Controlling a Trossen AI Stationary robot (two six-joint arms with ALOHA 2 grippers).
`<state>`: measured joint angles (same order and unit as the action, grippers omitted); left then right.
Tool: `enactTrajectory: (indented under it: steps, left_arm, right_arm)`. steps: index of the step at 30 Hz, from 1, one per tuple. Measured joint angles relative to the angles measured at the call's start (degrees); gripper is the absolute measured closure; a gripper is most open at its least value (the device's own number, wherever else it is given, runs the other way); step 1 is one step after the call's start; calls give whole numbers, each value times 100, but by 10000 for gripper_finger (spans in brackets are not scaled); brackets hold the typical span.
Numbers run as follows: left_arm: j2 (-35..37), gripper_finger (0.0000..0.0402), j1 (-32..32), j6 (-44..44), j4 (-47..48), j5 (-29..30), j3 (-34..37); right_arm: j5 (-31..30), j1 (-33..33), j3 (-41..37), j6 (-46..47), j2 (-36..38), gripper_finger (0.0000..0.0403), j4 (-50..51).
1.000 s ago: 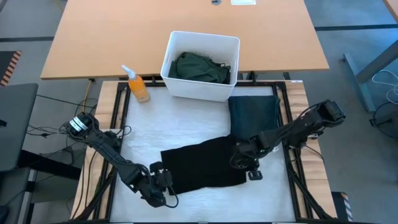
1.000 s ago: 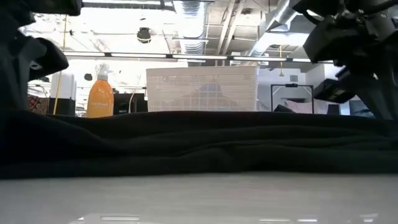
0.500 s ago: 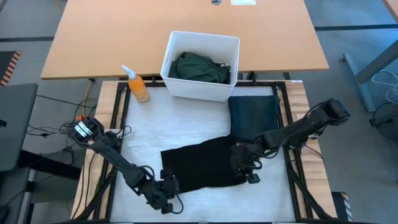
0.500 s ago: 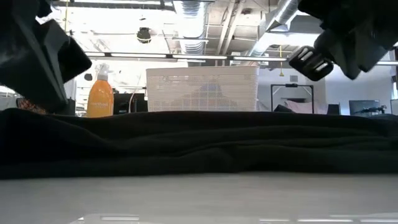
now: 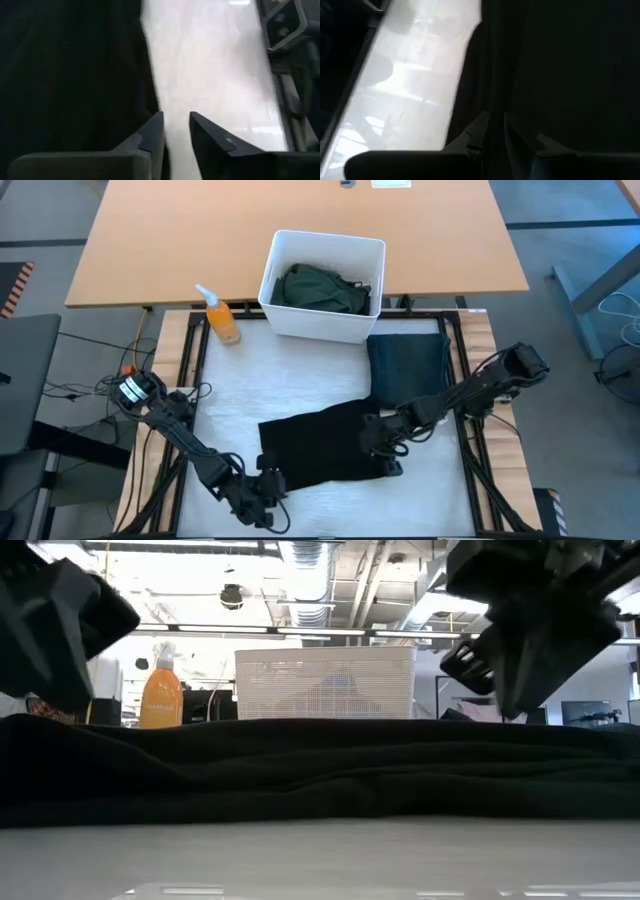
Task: Fold laundry
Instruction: Fold the black t-shirt
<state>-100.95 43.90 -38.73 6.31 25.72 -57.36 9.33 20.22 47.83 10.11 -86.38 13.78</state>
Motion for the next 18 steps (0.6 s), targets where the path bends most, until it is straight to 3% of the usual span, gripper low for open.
enactTrajectory:
  steps: [3, 8, 18]
  left_arm:
    - [0, 284, -2, 14, 427, -246, -215]
    - [0, 245, 59, -108, 981, -103, -407]
    - [-114, 236, 223, -1228, 1473, 464, -396]
  right_arm:
    - [-332, 1, 0, 2, -134, 321, -11]
    - [-437, 1, 0, 57, -464, 321, -198]
    - [-342, 41, 17, 207, -947, 321, -278]
